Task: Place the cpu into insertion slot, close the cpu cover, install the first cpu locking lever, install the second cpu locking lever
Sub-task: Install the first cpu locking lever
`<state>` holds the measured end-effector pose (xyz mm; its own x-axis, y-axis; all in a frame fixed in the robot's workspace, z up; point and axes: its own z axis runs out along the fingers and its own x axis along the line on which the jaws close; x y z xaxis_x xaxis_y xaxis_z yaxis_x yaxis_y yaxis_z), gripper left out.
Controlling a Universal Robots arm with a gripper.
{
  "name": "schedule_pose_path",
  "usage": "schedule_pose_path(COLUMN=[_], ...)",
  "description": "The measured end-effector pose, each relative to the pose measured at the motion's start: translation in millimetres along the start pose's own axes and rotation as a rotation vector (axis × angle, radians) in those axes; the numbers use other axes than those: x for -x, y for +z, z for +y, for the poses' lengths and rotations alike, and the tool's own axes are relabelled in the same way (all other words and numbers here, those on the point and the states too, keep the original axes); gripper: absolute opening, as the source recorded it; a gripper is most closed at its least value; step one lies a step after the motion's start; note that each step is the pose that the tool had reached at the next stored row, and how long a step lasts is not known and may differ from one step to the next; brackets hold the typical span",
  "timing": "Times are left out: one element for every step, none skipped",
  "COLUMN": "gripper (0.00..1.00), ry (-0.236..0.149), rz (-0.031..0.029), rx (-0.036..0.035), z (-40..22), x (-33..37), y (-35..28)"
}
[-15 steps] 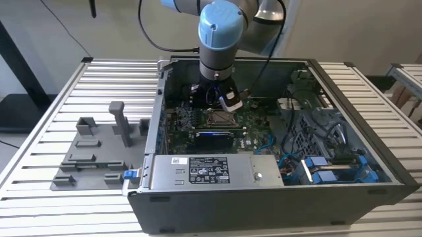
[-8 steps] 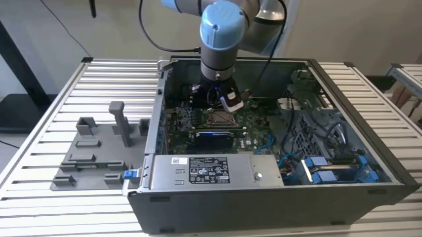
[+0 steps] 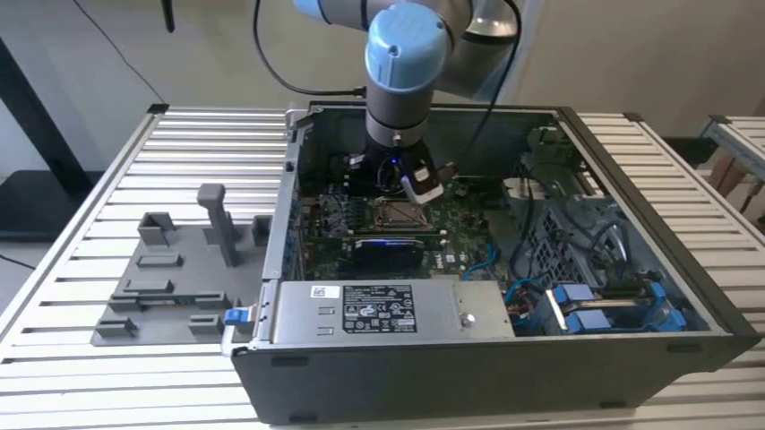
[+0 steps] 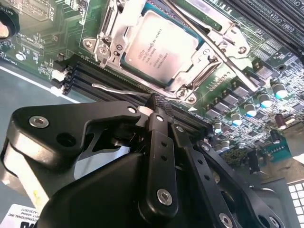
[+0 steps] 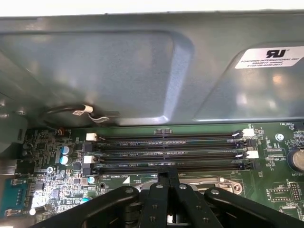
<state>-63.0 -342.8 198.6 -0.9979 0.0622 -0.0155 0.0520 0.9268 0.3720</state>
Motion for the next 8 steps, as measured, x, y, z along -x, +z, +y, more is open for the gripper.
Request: schedule_pose_path(gripper=[0.11,0.11,0.11,0.11,0.11,0.11,0.11,0.11], ry=[0.0,0.0,0.0,0.0,0.0,0.0,0.001,0.001], rz=[0.0002,0.0005,0.001,0.0014,0.0019,0.0022,0.0026,0.003], rx=[-0.0001,-0.0002,-0.0005,-0.0008,-0.0011,-0.0014,-0.0017,-0.0019], z=[0.0,0.0,0.0,0.0,0.0,0.0,0.0,0.0], x=[0.5,1.1,1.8,2.4,3.1,3.8,4.4,5.1], y=[0.1,0.3,0.4,0.4,0.5,0.6,0.8,0.9])
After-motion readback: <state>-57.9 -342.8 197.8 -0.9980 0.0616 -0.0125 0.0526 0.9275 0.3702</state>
